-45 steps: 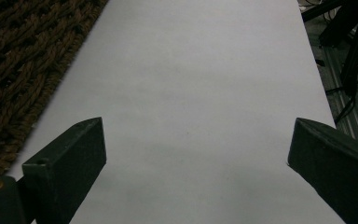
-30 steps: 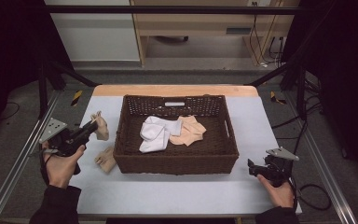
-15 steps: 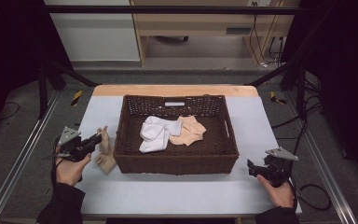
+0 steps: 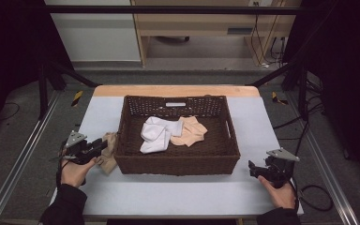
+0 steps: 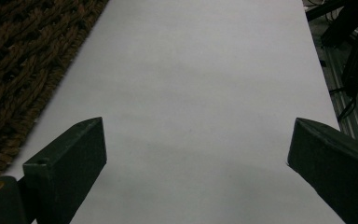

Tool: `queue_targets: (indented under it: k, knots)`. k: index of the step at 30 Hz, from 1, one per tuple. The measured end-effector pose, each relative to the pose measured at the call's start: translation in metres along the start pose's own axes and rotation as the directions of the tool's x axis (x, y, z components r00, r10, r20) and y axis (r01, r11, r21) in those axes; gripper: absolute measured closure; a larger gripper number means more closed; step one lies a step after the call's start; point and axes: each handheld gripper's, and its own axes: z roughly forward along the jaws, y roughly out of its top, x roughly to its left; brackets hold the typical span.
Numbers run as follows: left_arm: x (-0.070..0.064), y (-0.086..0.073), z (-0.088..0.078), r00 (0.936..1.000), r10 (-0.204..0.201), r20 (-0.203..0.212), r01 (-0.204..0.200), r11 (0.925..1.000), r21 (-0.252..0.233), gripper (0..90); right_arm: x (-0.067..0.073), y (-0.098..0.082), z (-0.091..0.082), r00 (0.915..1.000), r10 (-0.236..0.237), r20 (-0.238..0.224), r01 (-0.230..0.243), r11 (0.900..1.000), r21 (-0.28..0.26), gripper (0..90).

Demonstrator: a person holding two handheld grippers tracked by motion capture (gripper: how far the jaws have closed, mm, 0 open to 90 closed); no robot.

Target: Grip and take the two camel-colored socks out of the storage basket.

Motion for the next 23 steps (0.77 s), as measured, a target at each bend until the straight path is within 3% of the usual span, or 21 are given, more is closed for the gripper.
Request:
queue_targets:
  k: [6,13,20,23]
  knots:
    - [0.002,-0.001,-0.005,0.9999,-0.011,-0.002,0.01,0.9987,-0.051,51.4,0.0,0.0,0.0,1.0,0.001,-0.001,-0.001,1.0,-0.002,4.7]
    - [0.009,-0.009,-0.024,0.9996,-0.014,-0.024,0.012,0.9958,-0.091,40.5,0.0,-0.001,-0.002,1.0,0.007,-0.003,-0.007,1.0,-0.005,4.7]
    - [0.02,-0.026,-0.043,0.9992,-0.018,-0.035,0.016,0.9972,-0.073,33.7,-0.001,-0.001,-0.002,1.0,0.008,-0.003,-0.008,1.0,-0.005,4.7]
    - [0.025,-0.033,-0.049,0.999,-0.018,-0.041,0.017,0.9989,-0.044,31.4,-0.002,-0.001,-0.002,0.9999,0.012,-0.004,-0.012,1.0,-0.005,4.7]
